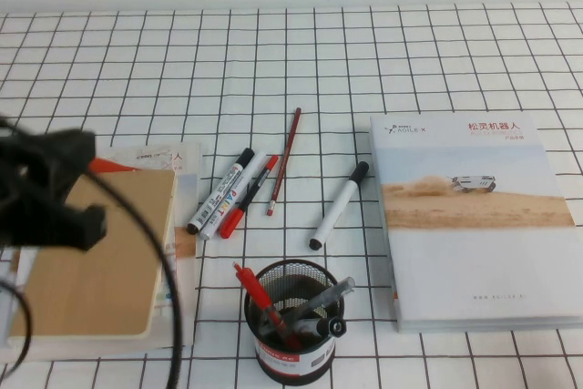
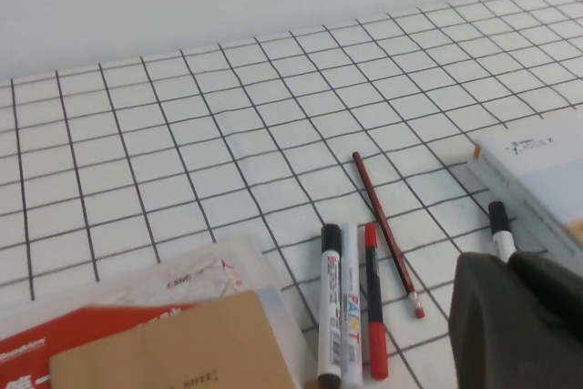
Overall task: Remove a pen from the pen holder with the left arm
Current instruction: 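Take a marker out of the pen holder and lay it on the table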
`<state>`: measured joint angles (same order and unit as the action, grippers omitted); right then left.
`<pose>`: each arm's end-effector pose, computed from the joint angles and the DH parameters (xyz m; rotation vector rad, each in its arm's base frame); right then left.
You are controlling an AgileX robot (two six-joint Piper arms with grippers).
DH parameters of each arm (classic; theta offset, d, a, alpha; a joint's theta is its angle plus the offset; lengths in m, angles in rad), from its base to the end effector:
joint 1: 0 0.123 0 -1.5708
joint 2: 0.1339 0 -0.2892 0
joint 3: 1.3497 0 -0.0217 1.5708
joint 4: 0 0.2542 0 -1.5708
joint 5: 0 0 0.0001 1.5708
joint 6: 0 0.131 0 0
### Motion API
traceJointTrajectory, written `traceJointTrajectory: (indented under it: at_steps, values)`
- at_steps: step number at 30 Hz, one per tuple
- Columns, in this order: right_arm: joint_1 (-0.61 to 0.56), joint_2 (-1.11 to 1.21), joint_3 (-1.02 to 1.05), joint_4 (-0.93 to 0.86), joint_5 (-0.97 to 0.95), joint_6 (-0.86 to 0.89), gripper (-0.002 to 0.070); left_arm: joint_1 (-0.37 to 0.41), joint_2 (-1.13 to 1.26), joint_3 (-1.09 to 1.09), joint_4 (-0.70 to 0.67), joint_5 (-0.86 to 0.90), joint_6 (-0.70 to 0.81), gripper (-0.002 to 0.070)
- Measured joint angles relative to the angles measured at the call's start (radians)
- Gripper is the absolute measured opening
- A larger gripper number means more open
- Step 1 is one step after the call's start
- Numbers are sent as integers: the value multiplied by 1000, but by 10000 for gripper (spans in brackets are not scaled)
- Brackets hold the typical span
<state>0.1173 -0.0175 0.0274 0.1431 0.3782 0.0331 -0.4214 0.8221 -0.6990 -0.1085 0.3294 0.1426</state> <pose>0.0881 0.0173 0.1594 0.0093 1.8749 0.2447 0.1901 -0.0902 0.3252 0.4674 1.8878 -0.2877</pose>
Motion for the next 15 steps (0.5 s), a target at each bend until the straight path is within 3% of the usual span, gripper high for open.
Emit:
traceJointTrajectory:
  at_steps: [9,15]
  values:
    - [0,0,0,0,0,0,-15,0,-190,94,90,143,-18,-3]
    - [0,0,0,0,0,0,-15,0,-195,130,163,79,-80,-3]
